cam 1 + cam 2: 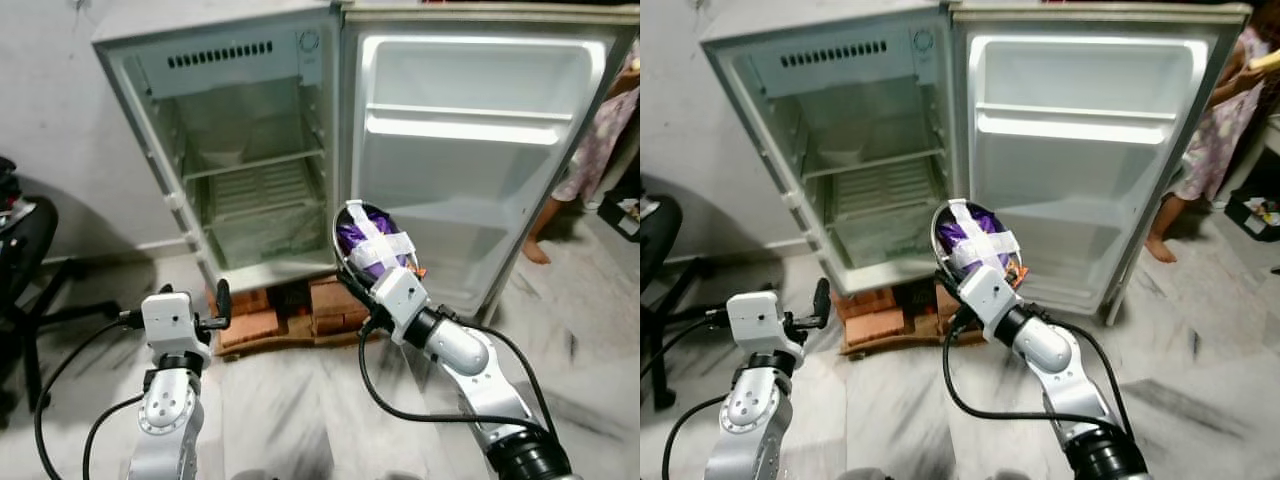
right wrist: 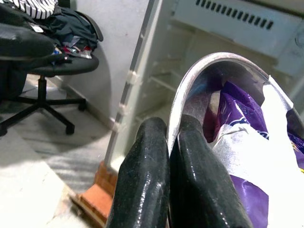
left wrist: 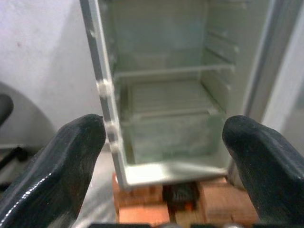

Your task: Restocking fridge

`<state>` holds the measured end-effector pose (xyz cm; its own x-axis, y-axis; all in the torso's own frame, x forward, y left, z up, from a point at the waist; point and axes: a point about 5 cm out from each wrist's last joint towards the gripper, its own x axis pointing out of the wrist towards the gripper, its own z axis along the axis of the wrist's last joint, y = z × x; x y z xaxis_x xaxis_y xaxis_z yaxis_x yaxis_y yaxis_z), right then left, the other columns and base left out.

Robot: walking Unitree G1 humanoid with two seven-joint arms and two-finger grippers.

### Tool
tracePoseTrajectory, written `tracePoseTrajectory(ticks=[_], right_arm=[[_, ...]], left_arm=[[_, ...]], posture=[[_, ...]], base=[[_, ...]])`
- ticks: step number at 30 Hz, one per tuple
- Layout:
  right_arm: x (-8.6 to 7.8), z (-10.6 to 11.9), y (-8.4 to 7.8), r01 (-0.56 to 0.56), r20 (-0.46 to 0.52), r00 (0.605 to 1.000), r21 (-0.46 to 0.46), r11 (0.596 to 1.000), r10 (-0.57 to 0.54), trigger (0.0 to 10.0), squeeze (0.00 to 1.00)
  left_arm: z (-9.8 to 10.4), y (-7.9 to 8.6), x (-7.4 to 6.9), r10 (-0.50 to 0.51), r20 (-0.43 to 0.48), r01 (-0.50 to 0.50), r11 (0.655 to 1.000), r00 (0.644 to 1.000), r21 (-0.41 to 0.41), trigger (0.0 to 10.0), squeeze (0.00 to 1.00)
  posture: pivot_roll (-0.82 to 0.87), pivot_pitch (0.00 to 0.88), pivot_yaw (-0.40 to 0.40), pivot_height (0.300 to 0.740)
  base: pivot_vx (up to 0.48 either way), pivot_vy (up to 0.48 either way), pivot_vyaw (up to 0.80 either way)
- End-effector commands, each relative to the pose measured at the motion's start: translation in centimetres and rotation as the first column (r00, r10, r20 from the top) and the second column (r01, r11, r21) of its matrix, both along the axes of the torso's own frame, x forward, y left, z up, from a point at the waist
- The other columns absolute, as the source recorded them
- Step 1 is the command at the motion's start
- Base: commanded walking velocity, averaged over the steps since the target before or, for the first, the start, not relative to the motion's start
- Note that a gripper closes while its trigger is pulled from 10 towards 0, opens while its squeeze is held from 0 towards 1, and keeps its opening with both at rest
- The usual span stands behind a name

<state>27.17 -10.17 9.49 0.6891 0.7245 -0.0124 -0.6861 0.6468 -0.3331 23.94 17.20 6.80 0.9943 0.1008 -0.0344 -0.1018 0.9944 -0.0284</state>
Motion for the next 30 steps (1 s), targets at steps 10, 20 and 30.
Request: tracePoseTrajectory(ticks=[10,20,30], right_arm=[[0.15,0.88,1.37,-0.043,0.048,0.998,0.019,0.999,0.042,10.0,0.0],[0.03,0.79,1.39,-0.038,0.048,0.998,0.017,0.999,0.037,10.0,0.0],[0.1,0.75,1.03,-0.028,0.05,0.998,0.009,1.0,0.028,10.0,0.0]], left_arm=[[-0.3,1.12,-0.35,0.028,-0.022,-0.028,1.0,0.999,0.014,10.0,0.0],[-0.37,1.19,-0.61,0.031,-0.026,-0.031,0.999,0.999,0.017,10.0,0.0],[-0.35,1.05,-0.62,0.016,-0.014,-0.015,1.0,1.0,0.027,10.0,0.0]], posture=[[0.0,0.054,0.035,0.74],[0.0,0.056,0.038,0.74],[-0.01,0.053,0.038,0.74]], base=[[0.116,0.412,0.0],[0.081,0.233,0.0],[0.0,0.0,0.0]])
